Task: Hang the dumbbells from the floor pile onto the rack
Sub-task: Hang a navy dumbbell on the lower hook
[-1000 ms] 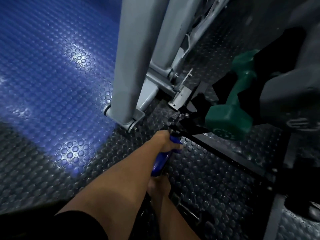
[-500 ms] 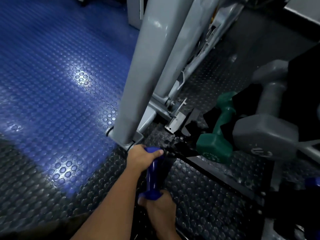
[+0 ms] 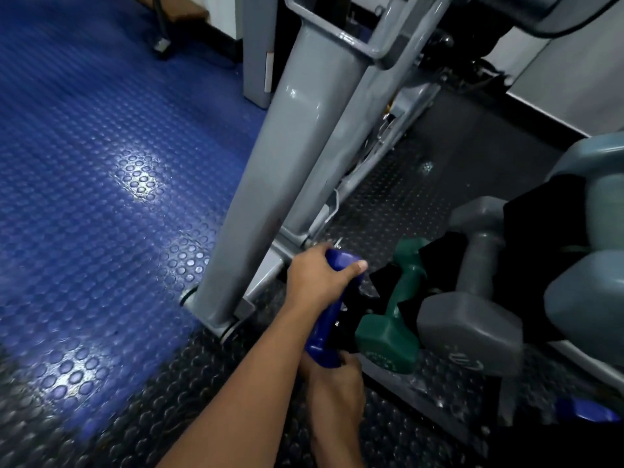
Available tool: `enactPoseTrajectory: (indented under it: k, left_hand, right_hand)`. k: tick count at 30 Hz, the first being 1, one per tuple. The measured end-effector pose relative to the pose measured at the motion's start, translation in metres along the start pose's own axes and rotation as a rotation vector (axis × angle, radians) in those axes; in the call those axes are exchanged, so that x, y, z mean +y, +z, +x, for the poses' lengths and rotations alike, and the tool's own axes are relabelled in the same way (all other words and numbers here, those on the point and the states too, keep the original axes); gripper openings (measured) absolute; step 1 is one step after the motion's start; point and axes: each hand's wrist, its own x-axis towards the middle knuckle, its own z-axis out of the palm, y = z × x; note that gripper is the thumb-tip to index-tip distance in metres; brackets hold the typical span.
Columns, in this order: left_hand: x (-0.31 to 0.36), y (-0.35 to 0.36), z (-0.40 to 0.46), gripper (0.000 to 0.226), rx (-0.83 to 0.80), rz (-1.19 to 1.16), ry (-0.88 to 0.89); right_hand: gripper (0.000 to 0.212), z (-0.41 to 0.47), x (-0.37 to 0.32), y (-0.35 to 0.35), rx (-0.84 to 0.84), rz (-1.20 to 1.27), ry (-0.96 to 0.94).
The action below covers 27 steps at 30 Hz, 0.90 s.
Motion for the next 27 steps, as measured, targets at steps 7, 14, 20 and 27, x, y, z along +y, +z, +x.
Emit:
enactPoseTrajectory:
  k: [7, 14, 20, 27]
  left_hand:
    - [0.006, 0.012, 0.018, 0.064, -0.083, 0.152, 0.026]
    - [0.008, 0.03, 0.015, 0.054, -0.085, 0.096, 0.108]
    - [-0.014, 0.06, 0.016, 0.05, -0.353, 0.107, 0.338]
    - [-0.023, 0.059, 0.015, 0.048, -0.369, 0.013, 0.325]
  right_hand:
    - [0.033, 0.011, -0.002, -0.008, -0.022, 0.162, -0.041]
    - [0.036, 0.021, 0.0, -0.006, -0.036, 0.336, 0.002]
    - [0.041, 0.035, 0.01, -0.011, -0.011, 0.579, 0.043]
    - [0.062, 0.041, 0.026, -0.019, -0.105, 0.644, 0.083]
